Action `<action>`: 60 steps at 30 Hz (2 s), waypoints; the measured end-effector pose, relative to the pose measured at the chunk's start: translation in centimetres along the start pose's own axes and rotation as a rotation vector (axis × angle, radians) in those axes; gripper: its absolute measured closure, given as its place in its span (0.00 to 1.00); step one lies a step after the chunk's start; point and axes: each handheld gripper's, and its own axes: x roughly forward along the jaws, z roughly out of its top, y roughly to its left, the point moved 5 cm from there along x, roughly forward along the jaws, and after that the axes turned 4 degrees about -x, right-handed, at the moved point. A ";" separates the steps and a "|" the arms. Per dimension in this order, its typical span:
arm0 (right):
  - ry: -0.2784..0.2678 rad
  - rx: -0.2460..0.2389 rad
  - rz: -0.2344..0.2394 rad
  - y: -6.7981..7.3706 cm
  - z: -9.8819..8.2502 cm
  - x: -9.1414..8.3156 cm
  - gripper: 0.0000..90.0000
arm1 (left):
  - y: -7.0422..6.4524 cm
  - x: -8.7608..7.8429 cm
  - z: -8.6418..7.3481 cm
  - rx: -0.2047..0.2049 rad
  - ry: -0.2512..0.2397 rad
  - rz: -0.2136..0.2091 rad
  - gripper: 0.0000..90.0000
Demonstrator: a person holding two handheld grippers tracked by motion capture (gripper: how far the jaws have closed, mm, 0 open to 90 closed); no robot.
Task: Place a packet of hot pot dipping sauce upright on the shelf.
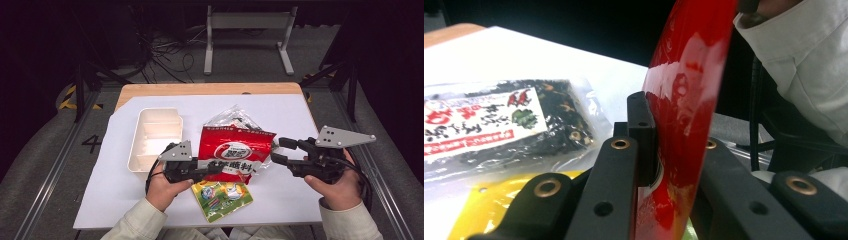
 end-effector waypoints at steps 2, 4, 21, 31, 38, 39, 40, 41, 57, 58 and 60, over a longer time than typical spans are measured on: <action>0.006 0.007 -0.007 -0.2 -0.2 0.0 0.51 | 0.1 -0.4 0.3 0.007 -0.006 0.008 0.96; 0.012 0.013 -0.013 -0.5 -0.4 -0.1 0.51 | 0.2 -0.8 0.5 0.008 -0.013 0.014 0.96; 0.030 0.026 -0.097 -3.3 -2.1 -0.2 0.53 | 1.5 -3.9 1.7 0.013 -0.066 0.071 0.96; 0.036 0.025 -0.104 -3.7 -2.6 -0.1 0.55 | 2.2 -5.6 2.4 0.010 -0.091 0.099 0.96; 0.049 0.038 -0.113 -4.3 -3.2 -0.1 0.54 | 3.6 -7.4 3.4 0.028 -0.082 0.168 0.96; 0.053 0.037 -0.114 -4.4 -3.3 0.0 0.54 | 3.8 -7.7 3.5 0.028 -0.084 0.175 0.96; 0.056 0.038 -0.116 -4.4 -3.4 0.0 0.54 | 4.0 -7.9 3.6 0.033 -0.083 0.182 0.96; 0.057 0.039 -0.117 -4.4 -3.4 0.0 0.54 | 4.2 -8.2 3.8 0.041 -0.086 0.190 0.96; 0.073 0.071 -0.131 -4.9 -4.2 -0.5 0.52 | 7.7 -11.7 4.9 0.053 -0.136 0.260 0.96; 0.075 0.073 -0.135 -4.9 -4.3 -0.5 0.52 | 8.0 -11.9 4.9 0.051 -0.142 0.263 0.96; 0.076 0.074 -0.139 -4.9 -4.4 -0.7 0.52 | 8.6 -12.3 5.0 0.053 -0.145 0.266 0.96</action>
